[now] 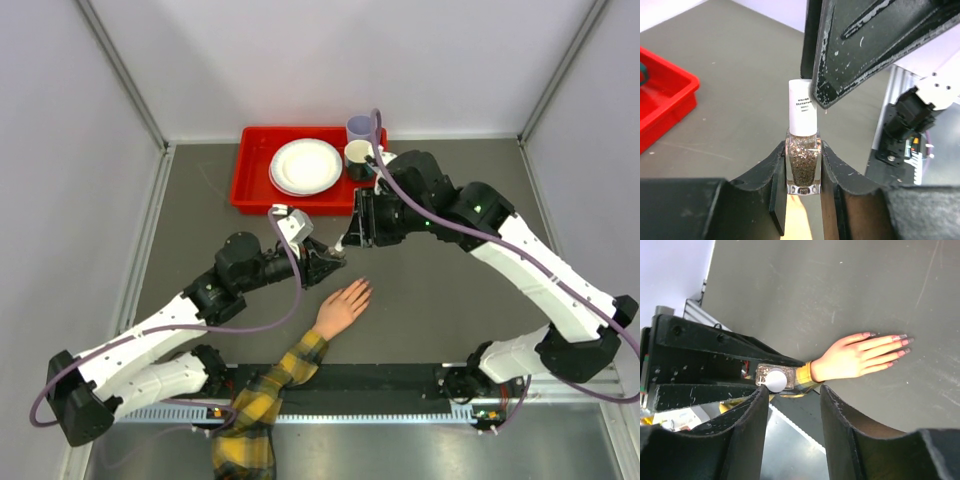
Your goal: Paint the nails
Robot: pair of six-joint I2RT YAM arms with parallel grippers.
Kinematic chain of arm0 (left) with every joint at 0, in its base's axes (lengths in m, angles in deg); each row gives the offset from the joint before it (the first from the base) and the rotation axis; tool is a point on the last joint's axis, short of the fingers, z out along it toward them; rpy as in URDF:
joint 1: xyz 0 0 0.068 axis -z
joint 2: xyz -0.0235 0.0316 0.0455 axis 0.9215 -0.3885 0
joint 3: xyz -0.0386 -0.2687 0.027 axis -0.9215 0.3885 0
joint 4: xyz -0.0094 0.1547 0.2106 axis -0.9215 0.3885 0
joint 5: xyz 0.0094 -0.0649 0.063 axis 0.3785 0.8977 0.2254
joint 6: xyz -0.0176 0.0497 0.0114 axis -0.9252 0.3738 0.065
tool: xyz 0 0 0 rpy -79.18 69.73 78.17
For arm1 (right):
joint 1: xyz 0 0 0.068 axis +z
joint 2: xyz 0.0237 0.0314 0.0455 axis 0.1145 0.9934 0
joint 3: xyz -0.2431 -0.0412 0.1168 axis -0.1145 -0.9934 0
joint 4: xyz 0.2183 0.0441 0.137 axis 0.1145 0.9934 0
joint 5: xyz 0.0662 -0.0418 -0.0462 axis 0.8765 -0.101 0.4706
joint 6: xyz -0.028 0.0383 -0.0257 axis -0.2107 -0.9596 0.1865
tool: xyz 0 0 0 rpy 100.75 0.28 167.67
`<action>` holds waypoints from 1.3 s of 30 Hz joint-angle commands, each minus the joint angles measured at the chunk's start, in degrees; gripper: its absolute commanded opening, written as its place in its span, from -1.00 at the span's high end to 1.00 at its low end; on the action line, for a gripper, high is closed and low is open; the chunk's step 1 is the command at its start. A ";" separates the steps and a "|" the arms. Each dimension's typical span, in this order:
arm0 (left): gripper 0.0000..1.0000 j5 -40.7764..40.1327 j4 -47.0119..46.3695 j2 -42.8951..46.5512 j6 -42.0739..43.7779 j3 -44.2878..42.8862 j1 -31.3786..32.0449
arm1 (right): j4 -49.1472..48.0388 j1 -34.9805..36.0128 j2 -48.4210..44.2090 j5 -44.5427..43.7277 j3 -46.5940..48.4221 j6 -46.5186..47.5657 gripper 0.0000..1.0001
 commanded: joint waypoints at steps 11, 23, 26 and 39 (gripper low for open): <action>1.00 -3.99 0.03 2.37 4.65 -1.61 1.80 | -2.44 1.15 4.66 2.65 4.21 -2.55 0.27; 1.00 -3.56 -1.90 3.69 4.92 -0.47 1.98 | -3.15 1.24 4.84 8.01 2.98 0.61 1.00; 1.00 0.38 -2.34 4.30 1.85 -0.91 1.89 | -4.20 1.15 4.31 10.03 2.11 5.96 1.00; 1.00 35.90 -38.70 -0.08 -34.97 1.99 1.62 | -25.30 1.24 -7.20 50.90 -13.54 38.92 1.00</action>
